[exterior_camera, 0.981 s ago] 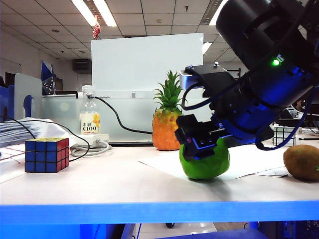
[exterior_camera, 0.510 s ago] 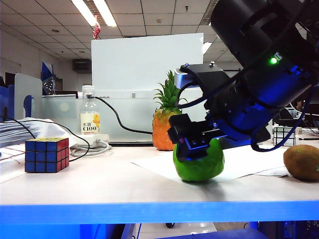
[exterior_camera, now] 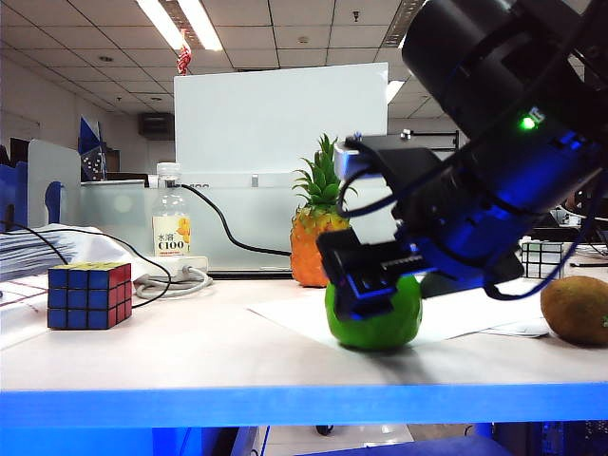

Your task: Arrange all the fruits from large to small from left to right in a row.

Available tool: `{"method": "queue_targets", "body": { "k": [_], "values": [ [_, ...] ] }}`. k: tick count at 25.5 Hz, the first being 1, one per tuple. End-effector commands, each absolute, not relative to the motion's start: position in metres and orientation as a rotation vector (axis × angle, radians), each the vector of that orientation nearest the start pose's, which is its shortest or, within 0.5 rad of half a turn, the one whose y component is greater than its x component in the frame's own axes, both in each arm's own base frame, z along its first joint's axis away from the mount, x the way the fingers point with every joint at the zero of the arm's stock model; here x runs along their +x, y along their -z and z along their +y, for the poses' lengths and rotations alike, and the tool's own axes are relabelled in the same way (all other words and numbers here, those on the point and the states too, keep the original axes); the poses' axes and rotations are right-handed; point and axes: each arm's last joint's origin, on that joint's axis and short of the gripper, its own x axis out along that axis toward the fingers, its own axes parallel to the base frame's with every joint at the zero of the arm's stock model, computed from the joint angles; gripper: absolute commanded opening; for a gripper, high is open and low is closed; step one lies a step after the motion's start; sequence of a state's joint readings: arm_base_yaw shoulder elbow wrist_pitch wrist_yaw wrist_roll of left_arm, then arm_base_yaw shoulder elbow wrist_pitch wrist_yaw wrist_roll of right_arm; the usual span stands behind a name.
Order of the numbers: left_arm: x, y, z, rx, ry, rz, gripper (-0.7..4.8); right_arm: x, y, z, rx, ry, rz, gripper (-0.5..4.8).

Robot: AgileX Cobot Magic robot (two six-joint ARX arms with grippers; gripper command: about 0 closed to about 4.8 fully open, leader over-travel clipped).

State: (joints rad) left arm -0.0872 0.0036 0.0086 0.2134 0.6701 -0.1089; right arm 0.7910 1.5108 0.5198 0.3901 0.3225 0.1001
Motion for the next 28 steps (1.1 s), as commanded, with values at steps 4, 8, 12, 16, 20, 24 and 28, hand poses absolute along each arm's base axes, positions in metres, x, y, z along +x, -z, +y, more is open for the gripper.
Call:
{"method": "queue_targets", "body": {
  "k": [4, 8, 12, 16, 20, 24, 28],
  "values": [
    [0.087, -0.187, -0.026, -0.038, 0.770, -0.184, -0.06, 0.197, -0.147, 0.185, -0.199, -0.413, 0.486, 4.79],
    [0.087, -0.187, -0.026, -0.038, 0.770, -0.184, -0.06, 0.197, -0.149, 0.186, -0.191, -0.416, 0.466, 4.79],
    [0.087, -0.187, -0.026, -0.038, 0.770, -0.184, -0.06, 0.204, -0.159, 0.189, -0.200, -0.417, 0.389, 4.79],
    [0.087, -0.187, -0.026, -0.038, 0.769, -0.182, -0.06, 0.214, -0.173, 0.190, -0.197, -0.407, 0.305, 4.79],
    [0.087, -0.187, -0.026, -0.038, 0.769, -0.183, -0.06, 0.241, -0.199, 0.182, -0.195, -0.370, 0.157, 4.79],
    [0.087, -0.187, -0.026, -0.038, 0.767, -0.184, -0.06, 0.300, -0.234, 0.166, -0.137, -0.378, 0.054, 4.79],
    [0.087, -0.187, -0.026, -0.038, 0.764, -0.184, -0.06, 0.361, -0.268, 0.174, -0.137, -0.425, -0.012, 4.79]
  ]
}}
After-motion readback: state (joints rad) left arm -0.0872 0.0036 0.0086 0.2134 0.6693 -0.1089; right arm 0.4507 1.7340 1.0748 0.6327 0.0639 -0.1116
